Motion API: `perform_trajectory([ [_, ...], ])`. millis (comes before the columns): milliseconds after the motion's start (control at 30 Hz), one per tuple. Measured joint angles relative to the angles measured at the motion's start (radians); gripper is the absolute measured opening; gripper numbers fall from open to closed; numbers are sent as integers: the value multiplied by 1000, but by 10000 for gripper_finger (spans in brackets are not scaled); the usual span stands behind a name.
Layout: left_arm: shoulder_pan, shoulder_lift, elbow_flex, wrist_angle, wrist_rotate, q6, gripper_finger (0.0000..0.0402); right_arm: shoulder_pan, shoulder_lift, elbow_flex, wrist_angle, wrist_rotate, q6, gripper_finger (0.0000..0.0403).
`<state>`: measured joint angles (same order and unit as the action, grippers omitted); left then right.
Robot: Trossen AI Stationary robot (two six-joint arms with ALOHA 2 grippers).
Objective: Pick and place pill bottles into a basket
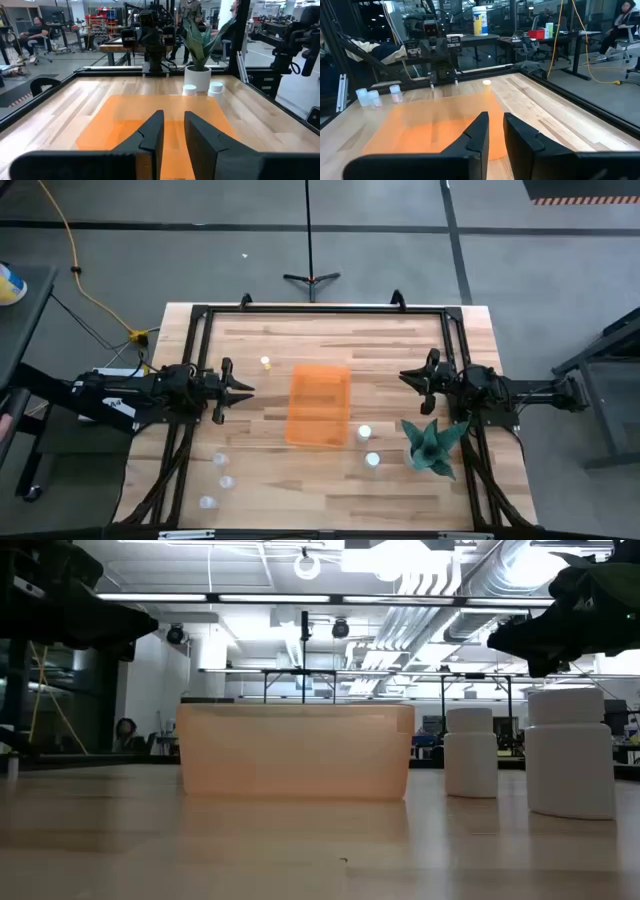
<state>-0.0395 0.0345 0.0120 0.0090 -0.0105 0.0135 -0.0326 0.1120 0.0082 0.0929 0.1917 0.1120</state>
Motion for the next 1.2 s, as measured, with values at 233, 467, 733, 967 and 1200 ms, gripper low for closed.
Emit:
perform_trajectory([
  [233, 0, 0, 0, 0, 0, 0, 111, 0, 0, 0, 0, 0, 0, 50],
  [467, 0, 0, 0, 0, 0, 0, 111, 0, 0, 0, 0, 0, 0, 51],
  [733, 0, 0, 0, 0, 0, 0, 111, 0, 0, 0, 0, 0, 0, 48],
  [967, 0, 0, 0, 0, 0, 0, 111, 0, 0, 0, 0, 0, 0, 52],
  [1200, 0, 0, 0, 0, 0, 0, 111, 0, 0, 0, 0, 0, 0, 47],
])
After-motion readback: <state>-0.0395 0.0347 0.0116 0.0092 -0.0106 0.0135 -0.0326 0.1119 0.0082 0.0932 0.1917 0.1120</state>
